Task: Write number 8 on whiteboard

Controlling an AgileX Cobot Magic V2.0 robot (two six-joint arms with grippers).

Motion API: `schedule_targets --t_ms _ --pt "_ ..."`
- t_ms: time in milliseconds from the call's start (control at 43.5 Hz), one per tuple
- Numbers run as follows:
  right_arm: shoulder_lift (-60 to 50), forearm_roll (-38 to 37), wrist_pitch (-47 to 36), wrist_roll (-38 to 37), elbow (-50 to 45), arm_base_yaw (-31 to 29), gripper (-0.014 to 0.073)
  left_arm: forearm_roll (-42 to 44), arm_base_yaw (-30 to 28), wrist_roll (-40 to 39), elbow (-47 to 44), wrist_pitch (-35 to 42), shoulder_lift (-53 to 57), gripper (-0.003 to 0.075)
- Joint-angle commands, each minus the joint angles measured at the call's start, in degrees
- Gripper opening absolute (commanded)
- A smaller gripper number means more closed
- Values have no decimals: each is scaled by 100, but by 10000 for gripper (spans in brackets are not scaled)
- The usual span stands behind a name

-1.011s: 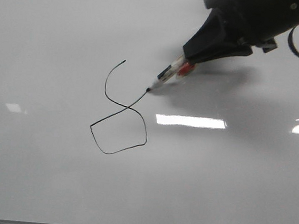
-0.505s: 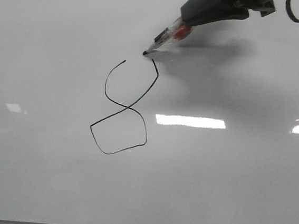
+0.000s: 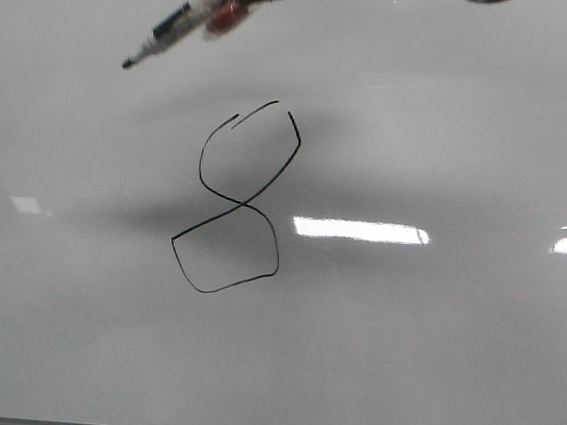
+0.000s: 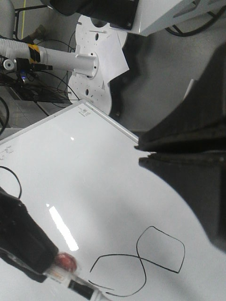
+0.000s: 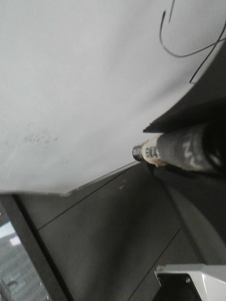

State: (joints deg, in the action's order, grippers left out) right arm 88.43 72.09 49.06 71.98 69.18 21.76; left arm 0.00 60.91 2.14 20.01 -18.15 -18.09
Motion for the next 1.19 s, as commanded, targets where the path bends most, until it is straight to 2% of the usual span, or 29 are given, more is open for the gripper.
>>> schedule_targets --t_ms 0,69,184,253,345,437,528,712,1034,1103,1172 --pt "-600 -58 367 153 191 42 -62 -135 13 -52 210 607 -32 -21" --pt "-863 -631 367 153 191 124 -62 -195 13 -52 410 290 -67 -20" --pt "-1181 -1706 482 153 191 474 -62 0 13 -52 1029 -686 -335 -18" --pt "-1326 -2163 570 153 191 744 -62 198 13 -8 1386 -1188 -587 10" --pt "-1434 -2411 682 153 191 1154 -62 272 13 115 1804 -1692 -1049 131" --pt "-1471 -2417 670 153 191 1568 -62 272 13 323 2023 -1822 -1553 334" --pt "-1471 -2417 547 141 191 1961 -62 272 24 389 2064 -1767 -1948 421" --pt "-1471 -2417 260 141 191 2441 -62 245 250 480 2064 -1527 -2437 419" --pt "-1466 -2473 298 141 191 2491 -62 307 443 480 2064 -1340 -2497 416" --pt "-1466 -2489 371 141 191 2491 -62 307 443 480 2064 -1340 -2497 379" --pt "-1466 -2504 441 141 191 2491 -62 321 443 480 2064 -1340 -2497 307"
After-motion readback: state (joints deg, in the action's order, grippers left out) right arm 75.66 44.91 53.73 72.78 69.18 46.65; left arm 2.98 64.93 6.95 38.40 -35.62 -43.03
